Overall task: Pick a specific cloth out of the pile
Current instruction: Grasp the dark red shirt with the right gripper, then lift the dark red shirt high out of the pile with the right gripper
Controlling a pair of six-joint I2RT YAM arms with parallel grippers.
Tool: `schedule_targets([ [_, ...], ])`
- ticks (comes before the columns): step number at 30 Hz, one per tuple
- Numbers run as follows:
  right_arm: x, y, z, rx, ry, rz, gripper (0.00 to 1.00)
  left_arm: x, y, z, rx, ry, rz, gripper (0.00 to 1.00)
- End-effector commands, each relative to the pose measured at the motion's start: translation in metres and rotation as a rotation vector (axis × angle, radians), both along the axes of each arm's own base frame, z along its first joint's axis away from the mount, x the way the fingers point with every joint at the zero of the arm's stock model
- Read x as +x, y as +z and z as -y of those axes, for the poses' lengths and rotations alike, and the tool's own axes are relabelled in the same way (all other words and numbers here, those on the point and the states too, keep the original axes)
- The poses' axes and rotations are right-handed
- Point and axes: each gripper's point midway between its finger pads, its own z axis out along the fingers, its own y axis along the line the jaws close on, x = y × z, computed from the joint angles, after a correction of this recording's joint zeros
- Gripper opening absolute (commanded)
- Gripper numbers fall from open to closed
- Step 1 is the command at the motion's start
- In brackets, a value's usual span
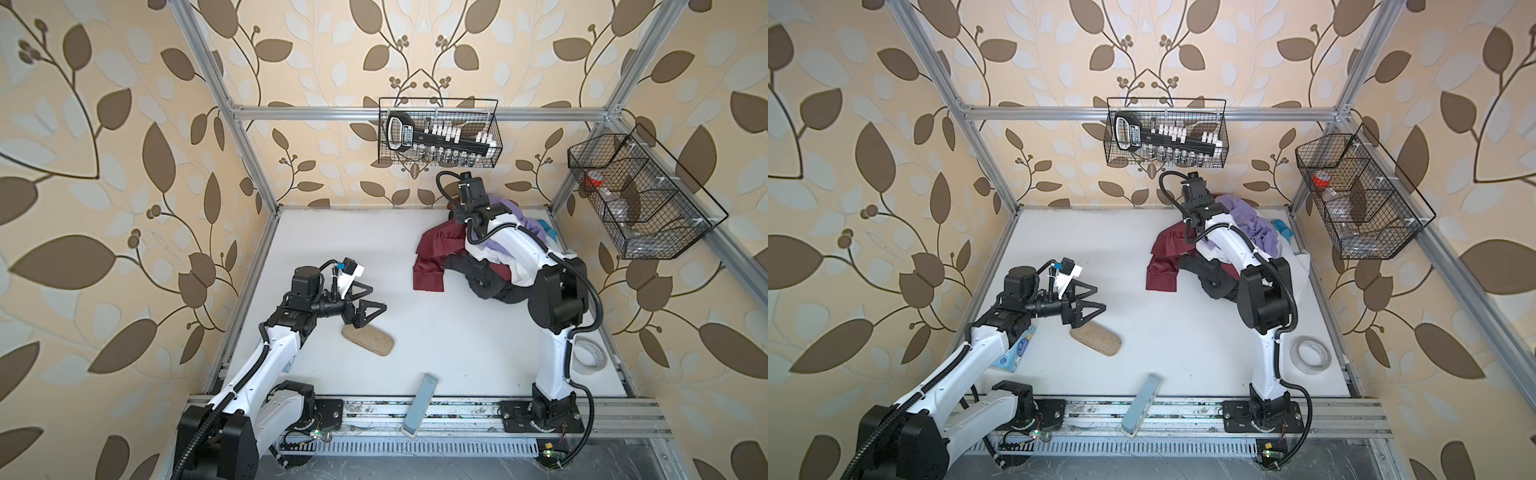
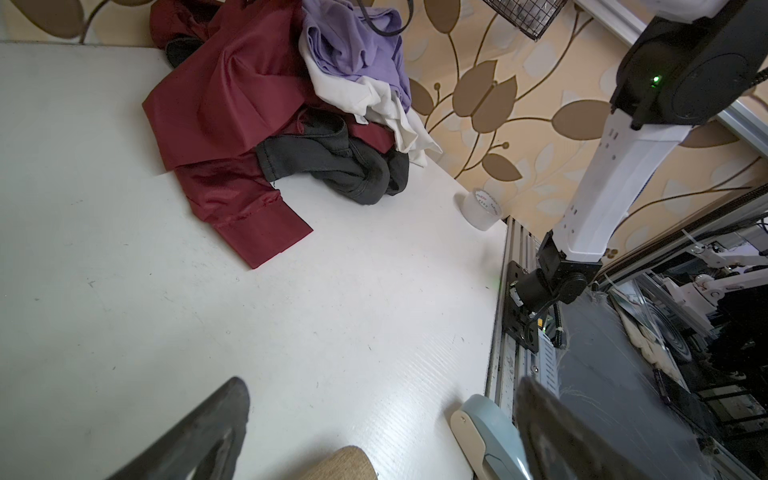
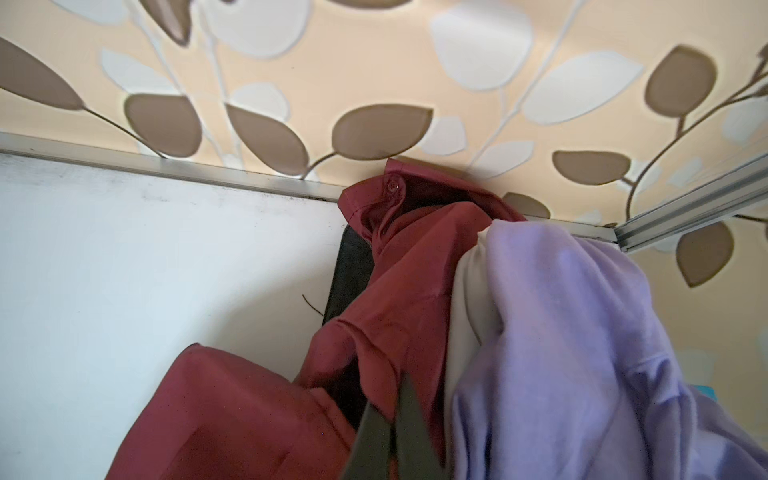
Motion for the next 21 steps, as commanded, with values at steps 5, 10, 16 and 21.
schedule_targets([
  [5, -0.021, 0.05, -0.006, 0.064, 0.077, 0.079, 0.0, -0.008, 0.025, 0.007, -0.026, -0.06, 0.089, 0.99],
  [10, -0.035, 0.079, -0.001, 0.101, 0.105, 0.122, 0.0, -0.01, 0.026, 0.008, -0.026, -0.063, 0.095, 0.99],
  [16, -0.055, 0.124, 0.009, 0.111, 0.106, 0.217, 0.0, -0.011, 0.027, 0.009, -0.025, -0.065, 0.101, 0.99],
  [21, -0.069, 0.151, 0.014, 0.091, 0.128, 0.268, 0.0, -0.013, 0.027, 0.01, -0.023, -0.069, 0.102, 0.99],
])
